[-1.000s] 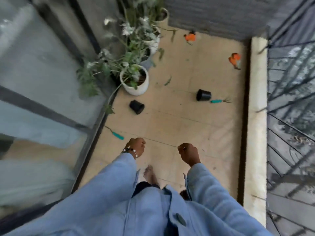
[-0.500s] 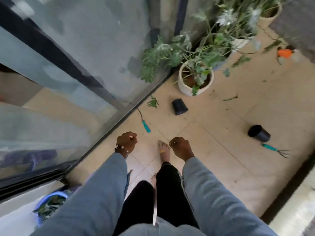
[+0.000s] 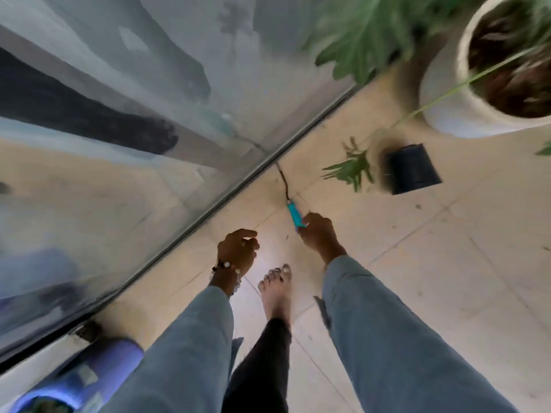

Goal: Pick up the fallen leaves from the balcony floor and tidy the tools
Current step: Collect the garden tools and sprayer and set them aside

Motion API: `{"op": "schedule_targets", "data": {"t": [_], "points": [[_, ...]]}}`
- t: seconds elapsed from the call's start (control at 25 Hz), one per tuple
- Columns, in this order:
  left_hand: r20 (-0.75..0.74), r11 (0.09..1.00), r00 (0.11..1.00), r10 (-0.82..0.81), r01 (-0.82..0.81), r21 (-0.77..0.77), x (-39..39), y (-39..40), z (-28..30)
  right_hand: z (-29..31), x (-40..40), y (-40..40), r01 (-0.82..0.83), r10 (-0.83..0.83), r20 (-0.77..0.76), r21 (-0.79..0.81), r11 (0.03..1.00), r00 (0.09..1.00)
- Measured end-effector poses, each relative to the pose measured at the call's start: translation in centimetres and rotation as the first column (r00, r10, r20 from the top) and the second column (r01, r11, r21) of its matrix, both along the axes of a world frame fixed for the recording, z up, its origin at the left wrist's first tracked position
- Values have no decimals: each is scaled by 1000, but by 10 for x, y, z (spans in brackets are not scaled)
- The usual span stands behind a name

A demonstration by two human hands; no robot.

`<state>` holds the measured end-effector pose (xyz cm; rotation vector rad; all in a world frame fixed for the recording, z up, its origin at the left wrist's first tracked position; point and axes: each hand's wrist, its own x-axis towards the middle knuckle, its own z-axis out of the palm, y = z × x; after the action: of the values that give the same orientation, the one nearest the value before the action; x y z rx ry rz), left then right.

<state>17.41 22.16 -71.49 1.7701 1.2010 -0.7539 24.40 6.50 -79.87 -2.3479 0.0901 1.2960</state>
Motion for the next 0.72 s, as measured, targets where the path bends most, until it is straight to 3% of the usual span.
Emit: {"op": "schedule_targets", "data": {"t": [0.16, 0.24, 0.32, 0.48, 0.72], "points": [[-51, 1000, 998, -26, 26, -4, 1, 28, -101, -123, -17, 41, -52, 70, 81, -201, 978, 994], [-57, 999, 998, -34, 33, -21, 1, 33, -121, -150, -25, 44, -88, 137, 186, -246, 965, 973], [-55, 997, 996, -70, 68, -32, 3, 34, -129, -159, -22, 39, -77, 116, 173, -215, 973, 978], [-83, 995, 992, -94, 90, -51, 13, 11, -80, -98, -14, 8, 83, -95, -70, -148, 985, 993], [-46, 936, 938, -343, 337, -103, 37, -52, 56, 82, -29, -91, 455, -473, -199, -132, 881, 858]]}}
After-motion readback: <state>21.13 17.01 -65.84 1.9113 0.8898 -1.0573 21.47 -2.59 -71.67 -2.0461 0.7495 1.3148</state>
